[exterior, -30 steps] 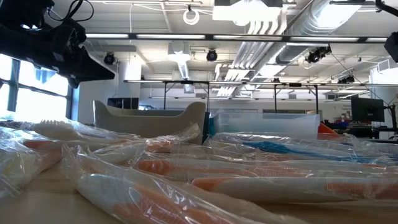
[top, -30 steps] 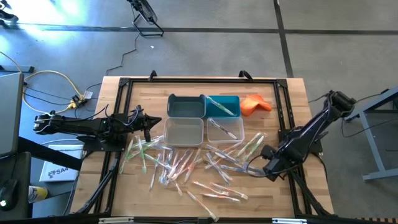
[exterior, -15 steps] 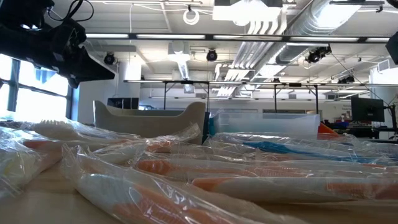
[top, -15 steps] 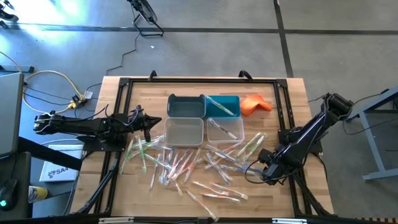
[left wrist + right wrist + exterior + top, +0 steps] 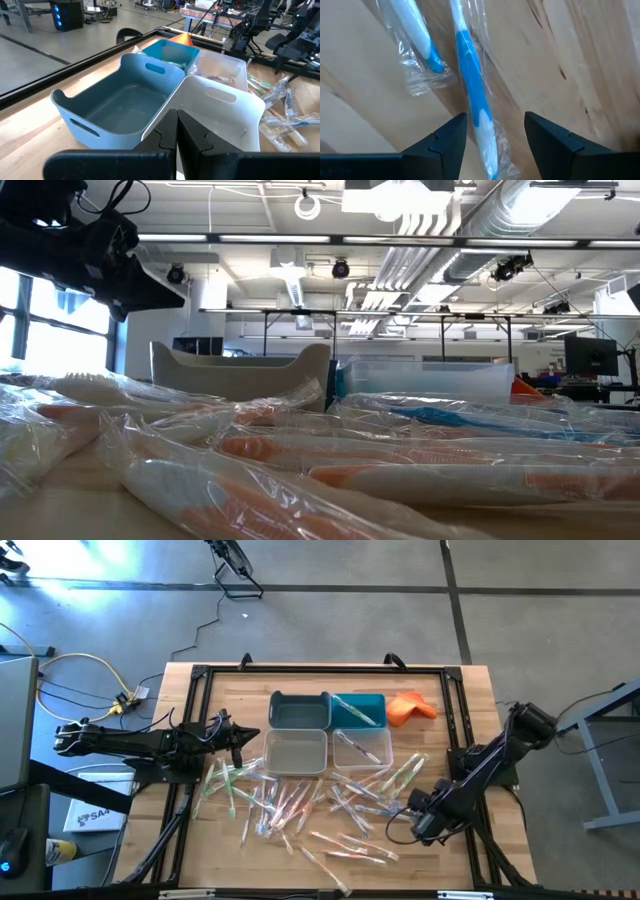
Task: Pick & Place Toothbrushes
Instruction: Put the blue toothbrush into the dark blue bin
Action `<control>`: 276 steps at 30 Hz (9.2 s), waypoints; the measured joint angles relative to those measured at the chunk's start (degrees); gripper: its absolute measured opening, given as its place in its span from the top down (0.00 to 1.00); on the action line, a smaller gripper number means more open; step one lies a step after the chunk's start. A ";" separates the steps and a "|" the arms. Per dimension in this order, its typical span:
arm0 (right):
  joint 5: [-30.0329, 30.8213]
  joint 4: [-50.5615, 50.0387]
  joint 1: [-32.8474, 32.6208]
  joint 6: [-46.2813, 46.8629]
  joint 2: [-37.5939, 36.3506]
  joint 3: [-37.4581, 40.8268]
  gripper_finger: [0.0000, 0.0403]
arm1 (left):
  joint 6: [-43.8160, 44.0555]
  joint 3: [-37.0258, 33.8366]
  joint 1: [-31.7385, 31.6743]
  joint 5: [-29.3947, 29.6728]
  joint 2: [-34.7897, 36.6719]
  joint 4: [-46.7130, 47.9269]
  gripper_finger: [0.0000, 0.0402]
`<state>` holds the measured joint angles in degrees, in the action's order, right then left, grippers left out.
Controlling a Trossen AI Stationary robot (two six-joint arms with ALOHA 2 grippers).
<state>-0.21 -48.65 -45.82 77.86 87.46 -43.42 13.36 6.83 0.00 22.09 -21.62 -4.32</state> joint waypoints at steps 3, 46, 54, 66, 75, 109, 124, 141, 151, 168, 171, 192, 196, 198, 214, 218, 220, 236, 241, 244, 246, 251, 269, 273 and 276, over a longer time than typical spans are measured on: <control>0.24 0.33 0.02 -0.34 1.80 -0.03 0.52 | -0.01 0.00 -0.01 0.00 0.01 0.00 1.00; 0.42 4.17 -2.21 -2.87 5.18 -0.17 0.94 | 0.45 0.00 0.01 0.00 0.01 1.25 1.00; 0.35 3.98 -2.19 -2.51 3.34 0.11 0.94 | 0.47 0.00 0.01 0.00 0.01 1.25 1.00; -0.10 -0.78 0.63 -2.68 -6.28 0.24 0.94 | 0.47 0.00 0.01 0.00 -0.01 1.29 1.00; 1.23 0.11 6.89 -4.89 -13.90 0.12 0.94 | 0.46 0.00 0.00 0.00 0.01 1.29 1.00; 48.51 48.97 24.19 -66.75 -22.31 -0.04 0.94 | 0.47 0.00 0.00 -0.02 0.01 1.03 1.00; 49.32 53.31 36.18 -66.27 -16.79 -0.09 0.94 | 3.72 0.00 -0.01 -0.02 -0.01 -0.49 1.00; 46.14 73.18 39.91 -69.09 -3.26 -0.09 0.94 | 3.64 0.00 0.01 -0.57 -0.01 -6.17 1.00; 46.09 74.68 39.95 -69.13 -1.75 -0.09 0.94 | 5.01 0.00 0.01 -0.57 -0.01 -6.67 1.00; 43.25 77.15 40.00 -73.64 -1.75 -0.09 0.94 | 3.90 0.02 0.01 -0.28 -0.01 -12.33 0.89; 43.26 77.25 40.09 -74.66 -1.75 -0.09 0.94 | 3.90 0.02 0.00 -0.26 -0.01 -12.82 0.79; 41.30 77.55 40.35 -76.63 -1.75 -0.07 0.94 | -12.93 0.02 -0.01 -9.57 -7.25 -35.08 0.63; 40.68 78.25 40.35 -76.64 -1.77 -0.07 0.94 | -13.37 1.62 -0.01 -9.36 -13.52 -37.40 0.63; 40.66 78.14 40.35 -76.64 -1.77 -0.07 0.94 | -13.37 2.67 -0.03 -9.22 -17.11 -38.84 0.63; 37.97 78.02 40.35 -76.64 -1.77 -0.04 0.94 | -13.90 15.97 -4.18 -9.54 -40.93 -43.76 0.63; 37.95 78.01 40.37 -76.85 -1.77 -0.04 0.94 | -11.04 18.50 -7.70 -15.37 -43.89 -44.00 0.63; 37.95 78.05 40.37 -77.58 -1.77 -0.04 0.94 | -10.66 20.13 -9.07 -19.16 -44.88 -44.05 0.63; 38.17 78.01 40.37 -78.15 -1.77 -0.04 0.94 | -10.07 27.16 -10.87 -25.81 -51.80 -43.98 0.63; 38.17 77.99 40.37 -78.15 -1.77 -0.04 0.94 | -10.05 27.47 -10.89 -27.59 -52.32 -44.00 0.63; 37.89 77.90 40.37 -78.15 -1.77 -0.04 0.94 | -10.05 27.47 -10.86 -29.14 -52.32 -44.07 0.63; 37.54 77.91 40.37 -78.15 -1.77 -0.04 0.94 | -10.05 27.47 -10.85 -29.27 -52.32 -44.53 0.63; 37.47 77.81 40.37 -78.16 -1.79 -0.04 0.94 | -10.05 27.47 -10.87 -29.22 -52.32 -46.55 0.63; 37.49 75.54 40.37 -78.11 -1.79 -0.04 0.94 | -8.51 37.02 -10.85 -29.51 -65.29 -46.47 0.63; 37.51 74.98 40.37 -77.98 -1.79 -0.04 0.94 | -8.52 38.44 -10.85 -30.38 -66.31 -46.65 0.63; 37.51 74.91 40.37 -77.97 -1.79 -0.04 0.94 | -8.54 38.69 -10.85 -30.40 -66.37 -46.55 0.63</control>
<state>37.30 26.26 -5.45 -0.12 85.67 -43.46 4.82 45.52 -10.85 -8.32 -87.99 -50.87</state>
